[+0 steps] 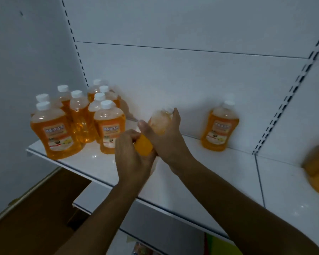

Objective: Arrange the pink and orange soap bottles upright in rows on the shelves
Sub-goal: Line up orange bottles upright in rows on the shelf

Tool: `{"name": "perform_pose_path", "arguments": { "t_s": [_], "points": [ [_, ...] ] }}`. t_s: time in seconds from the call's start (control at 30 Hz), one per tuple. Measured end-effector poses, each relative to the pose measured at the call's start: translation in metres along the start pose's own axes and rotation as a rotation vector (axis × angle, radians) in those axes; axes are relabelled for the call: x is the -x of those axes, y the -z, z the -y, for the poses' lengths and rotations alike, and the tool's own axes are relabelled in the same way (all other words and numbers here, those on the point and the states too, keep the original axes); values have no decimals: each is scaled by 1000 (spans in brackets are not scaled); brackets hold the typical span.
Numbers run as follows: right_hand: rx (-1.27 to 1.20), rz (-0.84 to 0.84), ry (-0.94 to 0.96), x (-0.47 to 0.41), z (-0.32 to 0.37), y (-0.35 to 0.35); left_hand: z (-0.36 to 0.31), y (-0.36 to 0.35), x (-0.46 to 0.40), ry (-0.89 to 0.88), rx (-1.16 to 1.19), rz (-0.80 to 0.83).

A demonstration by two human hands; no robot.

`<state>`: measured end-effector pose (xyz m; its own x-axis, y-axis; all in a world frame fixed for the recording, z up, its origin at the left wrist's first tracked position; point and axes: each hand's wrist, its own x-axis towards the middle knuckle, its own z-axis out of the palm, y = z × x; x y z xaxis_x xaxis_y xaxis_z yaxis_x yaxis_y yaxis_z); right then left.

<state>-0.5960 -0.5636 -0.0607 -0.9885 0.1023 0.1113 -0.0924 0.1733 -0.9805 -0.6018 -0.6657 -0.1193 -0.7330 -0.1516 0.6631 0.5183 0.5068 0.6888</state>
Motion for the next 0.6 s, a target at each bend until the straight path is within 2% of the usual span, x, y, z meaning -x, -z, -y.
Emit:
{"name": "perform_pose_path", "arguments": {
  "t_s": [0.1, 0.23, 0.27, 0.3, 0.37, 0.4, 0.43, 0.5, 0.6],
  "points": [
    [-40, -141, -46, -5, -1, 30, -13, -27, 6, -5, -122, 41],
    [-89, -238, -122, -7, -14, 83, -10, -43, 16, -342, -56, 248],
    [-117, -253, -131, -7, -15, 96, -9, -47, 15, -317, 17, 312],
    [-171, -253, -128, -6, -13, 109, -9, -51, 12, -195, 105, 389],
    [-327, -212, -113, -2, -7, 132, -12, -59, 1, 161, 343, 622],
    [-382, -190, -99, 0, -6, 142, -13, -65, -7, 279, 477, 762],
    [-398, -168, -74, 2, -6, 151, -14, -72, -12, 310, 573, 874],
    [-316, -139, -6, 5, -7, 165, -21, -84, -17, 225, 650, 987],
    [58, -157, 126, 9, -10, 185, -30, -105, -14, 94, 575, 933]
  ]
}}
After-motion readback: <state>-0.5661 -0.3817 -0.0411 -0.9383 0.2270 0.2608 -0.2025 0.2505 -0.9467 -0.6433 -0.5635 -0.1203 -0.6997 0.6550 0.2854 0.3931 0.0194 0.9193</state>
